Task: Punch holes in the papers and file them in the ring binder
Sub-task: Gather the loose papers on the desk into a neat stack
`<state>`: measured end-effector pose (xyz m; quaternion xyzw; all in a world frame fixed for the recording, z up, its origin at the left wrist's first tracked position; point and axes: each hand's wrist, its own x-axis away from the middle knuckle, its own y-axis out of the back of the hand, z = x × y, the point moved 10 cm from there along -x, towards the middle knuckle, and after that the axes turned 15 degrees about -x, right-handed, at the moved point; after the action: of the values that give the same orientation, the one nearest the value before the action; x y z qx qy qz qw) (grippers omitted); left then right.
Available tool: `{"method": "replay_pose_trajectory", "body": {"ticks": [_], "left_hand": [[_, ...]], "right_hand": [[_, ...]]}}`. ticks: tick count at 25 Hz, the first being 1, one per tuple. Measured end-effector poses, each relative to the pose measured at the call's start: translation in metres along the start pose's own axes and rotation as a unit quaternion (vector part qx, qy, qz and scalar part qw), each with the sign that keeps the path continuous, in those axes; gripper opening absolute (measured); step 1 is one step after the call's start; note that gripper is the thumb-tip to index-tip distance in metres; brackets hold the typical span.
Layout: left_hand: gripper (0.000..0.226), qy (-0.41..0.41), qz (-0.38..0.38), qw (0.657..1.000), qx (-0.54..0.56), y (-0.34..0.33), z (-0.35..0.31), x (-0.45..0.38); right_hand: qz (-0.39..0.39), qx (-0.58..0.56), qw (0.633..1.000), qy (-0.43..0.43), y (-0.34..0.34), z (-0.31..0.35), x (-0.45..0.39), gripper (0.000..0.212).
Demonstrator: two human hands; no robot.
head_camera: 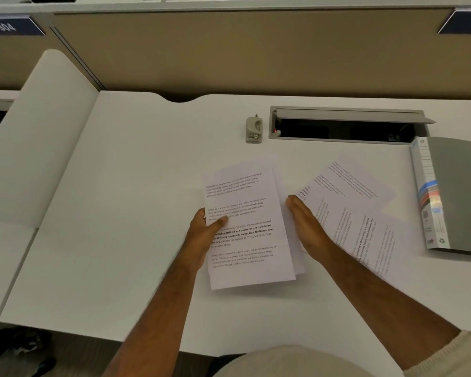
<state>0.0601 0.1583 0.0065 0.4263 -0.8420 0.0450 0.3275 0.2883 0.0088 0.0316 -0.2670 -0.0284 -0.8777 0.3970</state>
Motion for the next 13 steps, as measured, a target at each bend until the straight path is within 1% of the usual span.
{"method": "replay_pose_trajectory", "body": {"ticks": [1,2,4,6,8,11,13], "left_hand": [[0.044,-0.004,-0.002,1.000,-0.002,0.000,-0.001,0.001],[0.043,-0.005,-0.006,1.000,-0.002,0.001,-0.002,0.001],[0.040,-0.011,-0.023,1.000,-0.006,0.004,-0.010,0.005],[0.036,-0.029,-0.046,0.998,-0.021,0.011,-0.025,0.010],[0.033,-0.061,-0.067,0.995,-0.034,0.020,-0.046,0.017],[0.034,-0.119,-0.102,0.987,-0.039,0.038,-0.080,0.030],[0.038,-0.156,-0.121,0.979,-0.051,0.048,-0.100,0.037]], "right_hand": [[0.015,0.011,1.000,0.006,-0.006,0.004,0.001,0.022],[0.031,0.035,0.999,0.006,-0.012,0.005,0.000,0.022],[0.070,0.070,0.995,0.017,-0.024,0.009,0.000,0.035],[0.091,0.080,0.992,0.030,-0.032,0.014,-0.002,0.039],[0.093,0.066,0.993,0.032,-0.037,0.022,-0.002,0.038],[0.090,0.052,0.992,0.075,-0.049,0.051,0.001,0.036],[0.094,0.041,0.989,0.107,-0.058,0.068,0.003,0.033]]}}
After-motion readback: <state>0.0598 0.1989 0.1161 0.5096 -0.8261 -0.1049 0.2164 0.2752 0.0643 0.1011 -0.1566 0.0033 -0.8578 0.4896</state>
